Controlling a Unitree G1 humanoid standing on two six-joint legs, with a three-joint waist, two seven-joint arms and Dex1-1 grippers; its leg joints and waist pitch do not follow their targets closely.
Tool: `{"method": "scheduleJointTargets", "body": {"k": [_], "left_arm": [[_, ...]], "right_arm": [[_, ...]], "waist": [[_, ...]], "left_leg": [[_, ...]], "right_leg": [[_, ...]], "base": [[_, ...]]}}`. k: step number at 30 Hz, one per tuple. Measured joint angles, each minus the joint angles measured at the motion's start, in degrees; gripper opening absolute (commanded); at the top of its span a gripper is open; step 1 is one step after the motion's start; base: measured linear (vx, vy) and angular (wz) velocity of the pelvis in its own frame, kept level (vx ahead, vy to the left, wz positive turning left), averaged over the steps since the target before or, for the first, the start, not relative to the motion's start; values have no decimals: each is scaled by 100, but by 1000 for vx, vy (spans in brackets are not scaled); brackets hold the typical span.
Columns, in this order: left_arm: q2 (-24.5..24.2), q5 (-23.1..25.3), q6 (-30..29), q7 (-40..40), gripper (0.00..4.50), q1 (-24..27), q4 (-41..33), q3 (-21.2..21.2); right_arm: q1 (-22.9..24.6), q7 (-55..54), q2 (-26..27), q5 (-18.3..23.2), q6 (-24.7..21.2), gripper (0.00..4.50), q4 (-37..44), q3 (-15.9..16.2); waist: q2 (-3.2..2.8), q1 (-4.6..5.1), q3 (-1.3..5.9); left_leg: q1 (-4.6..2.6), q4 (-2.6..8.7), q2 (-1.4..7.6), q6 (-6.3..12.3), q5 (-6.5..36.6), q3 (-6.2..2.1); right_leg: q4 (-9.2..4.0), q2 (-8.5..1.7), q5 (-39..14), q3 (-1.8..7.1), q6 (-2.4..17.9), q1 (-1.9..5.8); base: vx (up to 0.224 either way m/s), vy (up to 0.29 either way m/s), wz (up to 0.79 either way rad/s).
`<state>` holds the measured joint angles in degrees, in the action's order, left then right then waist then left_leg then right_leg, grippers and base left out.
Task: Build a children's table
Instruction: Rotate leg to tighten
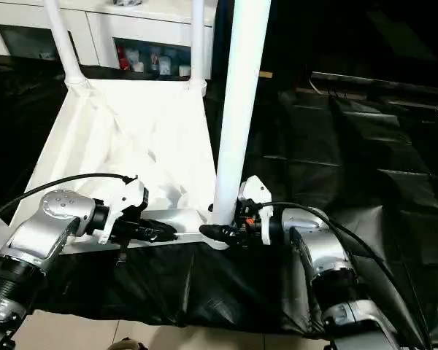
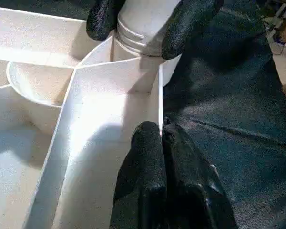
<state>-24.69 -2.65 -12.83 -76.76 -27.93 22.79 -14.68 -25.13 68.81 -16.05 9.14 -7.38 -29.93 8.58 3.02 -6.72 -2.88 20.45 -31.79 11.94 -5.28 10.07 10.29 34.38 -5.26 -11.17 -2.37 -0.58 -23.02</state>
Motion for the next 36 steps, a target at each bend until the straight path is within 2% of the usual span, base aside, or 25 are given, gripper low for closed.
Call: {"method": "scheduleJointTargets", "body": {"k": [3, 6, 9, 11, 13, 19, 24, 25, 27, 28, 31, 36], "left_arm": [[1, 3, 0, 38, 0, 5, 0, 15], [59, 68, -36, 394, 0, 27, 1, 84], [308, 250, -119, 1021, 0, 42, -4, 169], [600, 372, -270, 1596, 0, 124, -102, 247], [757, 426, -381, 1895, 0, 178, -194, 247], [1166, 673, -552, 2640, 0, 210, -286, 239], [1212, 698, -589, 2790, 0, 246, -368, 235], [1213, 700, -602, 2809, 0, 266, -407, 234], [1213, 700, -619, 2806, 0, 273, -455, 217], [1209, 699, -618, 2778, 0, 273, -483, 183], [1136, 680, -596, 2636, 0, 272, -538, 132], [887, 587, -421, 2159, 0, 224, -504, 110]], "right_arm": [[24, -133, 50, -6, 26, 260, 0, -15], [38, -745, 294, -79, 152, 259, -151, -158], [21, -1781, 637, -131, 284, 259, -379, -412], [-51, -2769, 980, -210, 348, 259, -586, -638], [-135, -3353, 1144, -227, 385, 259, -721, -714], [-286, -4763, 1640, -324, 502, 259, -964, -971], [-392, -4958, 1709, -420, 688, 259, -1144, -989], [-392, -4957, 1712, -419, 712, 315, -1150, -989], [-392, -4930, 1695, -473, 785, 315, -1182, -984], [-389, -4843, 1654, -521, 803, 336, -1184, -977], [-387, -4336, 1420, -523, 803, 357, -1133, -836], [-310, -3262, 999, -489, 798, 357, -935, -630]], "waist": [[5, 5, 3], [8, 31, 5], [9, 61, 6], [9, 120, 7], [8, 177, 7], [3, 183, 13], [-3, 195, 12], [-4, 196, 12], [-4, 191, 12], [-3, 180, 11], [3, 175, 12], [1, 173, 10]], "left_leg": [[-5, 0, 0, 0, 0, 0], [-32, 1, 0, -3, 0, -3], [-44, 7, -2, -4, 0, -25], [-46, 4, -5, -6, -1, -31], [-45, 5, -8, -6, -1, -39], [-44, 8, -14, -5, -1, -43], [-40, 12, -15, -5, -1, -43], [-38, 13, -15, -6, -1, -43], [-36, 14, -14, -6, -1, -42], [-32, 15, -13, -6, -1, -42], [-28, 14, -12, -6, -1, -40], [-20, 21, -4, -7, -1, -37]], "right_leg": [[1, 0, 0, 0, 0, 3], [12, 0, 5, 4, 7, 19], [8, 0, -7, 9, -14, 23], [3, -2, -10, 8, -19, 22], [-17, -2, -10, 5, -20, 22], [-42, -2, -11, 6, -21, 16], [-40, -2, -10, 8, -22, 7], [-38, -1, -10, 8, -22, 3], [-32, 0, -8, 8, -25, -1], [-32, 0, -4, 8, -28, -2], [-31, 0, 22, 9, -29, 0], [-23, 8, 39, 0, -9, -4]], "base": [[0, 0, 0], [0, 0, 0], [-18, -3, -1], [-58, 0, -3], [-26, 4, -2], [0, 0, 0], [0, 0, 0], [0, 0, 0], [0, 0, 0], [0, 0, 0], [0, 0, 0], [0, 0, 0]]}}
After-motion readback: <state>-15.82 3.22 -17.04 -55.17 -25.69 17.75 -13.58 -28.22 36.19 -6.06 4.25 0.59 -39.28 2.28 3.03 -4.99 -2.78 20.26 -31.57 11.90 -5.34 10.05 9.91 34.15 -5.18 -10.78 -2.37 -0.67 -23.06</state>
